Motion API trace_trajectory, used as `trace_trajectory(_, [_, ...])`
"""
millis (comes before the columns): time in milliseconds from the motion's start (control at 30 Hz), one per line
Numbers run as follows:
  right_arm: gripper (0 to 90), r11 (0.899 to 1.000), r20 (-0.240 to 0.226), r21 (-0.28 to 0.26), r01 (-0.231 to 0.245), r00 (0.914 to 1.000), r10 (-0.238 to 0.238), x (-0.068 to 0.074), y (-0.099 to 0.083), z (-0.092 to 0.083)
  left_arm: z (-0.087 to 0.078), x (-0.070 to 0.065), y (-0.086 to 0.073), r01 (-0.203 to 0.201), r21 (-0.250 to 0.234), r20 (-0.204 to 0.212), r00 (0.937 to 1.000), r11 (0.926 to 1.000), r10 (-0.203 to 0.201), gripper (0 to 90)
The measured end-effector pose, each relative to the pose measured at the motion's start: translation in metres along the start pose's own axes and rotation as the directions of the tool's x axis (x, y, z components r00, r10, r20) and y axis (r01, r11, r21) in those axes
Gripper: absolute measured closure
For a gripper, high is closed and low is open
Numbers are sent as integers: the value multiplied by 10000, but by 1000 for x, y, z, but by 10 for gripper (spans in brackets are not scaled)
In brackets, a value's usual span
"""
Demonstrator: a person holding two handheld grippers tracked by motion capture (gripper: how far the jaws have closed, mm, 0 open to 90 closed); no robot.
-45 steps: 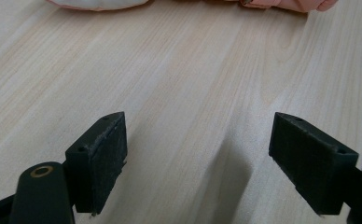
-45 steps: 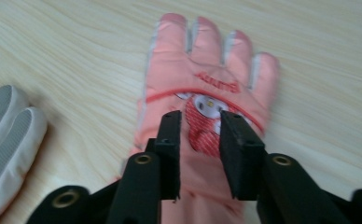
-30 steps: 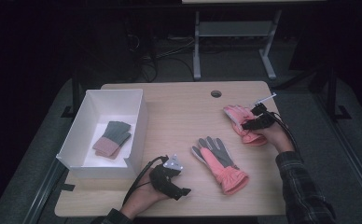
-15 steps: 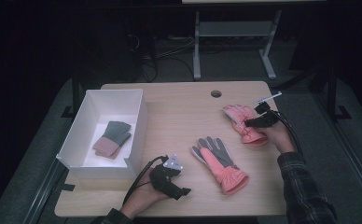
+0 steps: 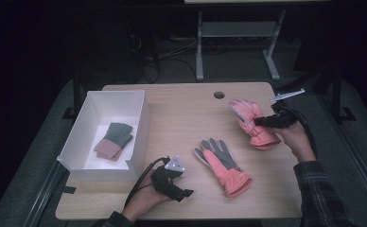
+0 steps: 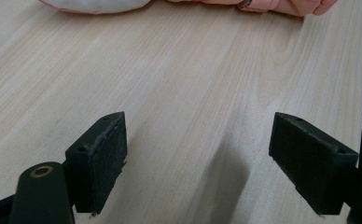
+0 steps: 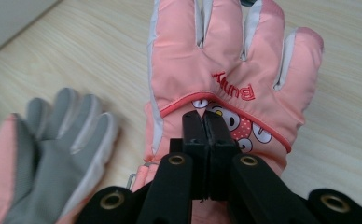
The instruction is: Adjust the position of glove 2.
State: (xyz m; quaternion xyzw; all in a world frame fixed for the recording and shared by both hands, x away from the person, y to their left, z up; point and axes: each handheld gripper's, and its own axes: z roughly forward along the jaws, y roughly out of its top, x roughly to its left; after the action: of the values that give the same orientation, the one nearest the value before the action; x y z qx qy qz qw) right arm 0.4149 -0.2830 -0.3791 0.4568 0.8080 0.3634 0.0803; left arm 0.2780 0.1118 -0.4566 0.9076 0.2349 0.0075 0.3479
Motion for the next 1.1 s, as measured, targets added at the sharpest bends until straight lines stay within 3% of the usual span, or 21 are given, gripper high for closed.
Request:
trace_trajectory(233, [892, 9996, -315, -276, -86, 9995, 77, 31, -10, -23, -2, 1, 0, -79, -62, -111, 9999, 9999, 78, 188])
trace_trajectory(567, [891, 9996, -726, -192, 224, 9971, -237, 74, -32, -35, -3, 3, -1, -23, -132, -237, 9997, 9999, 20, 188])
trace_trajectory(900, [891, 9984, -1375, -196, 533, 9889, -555, 106, -43, -37, -2, 2, -1, -15, -170, -242, 9997, 9999, 10, 188])
trace_trajectory(1100, [890, 9961, -1701, -48, 880, 9815, -875, 125, -41, -22, -2, 2, -1, -53, -186, -227, 9997, 9998, 49, 188])
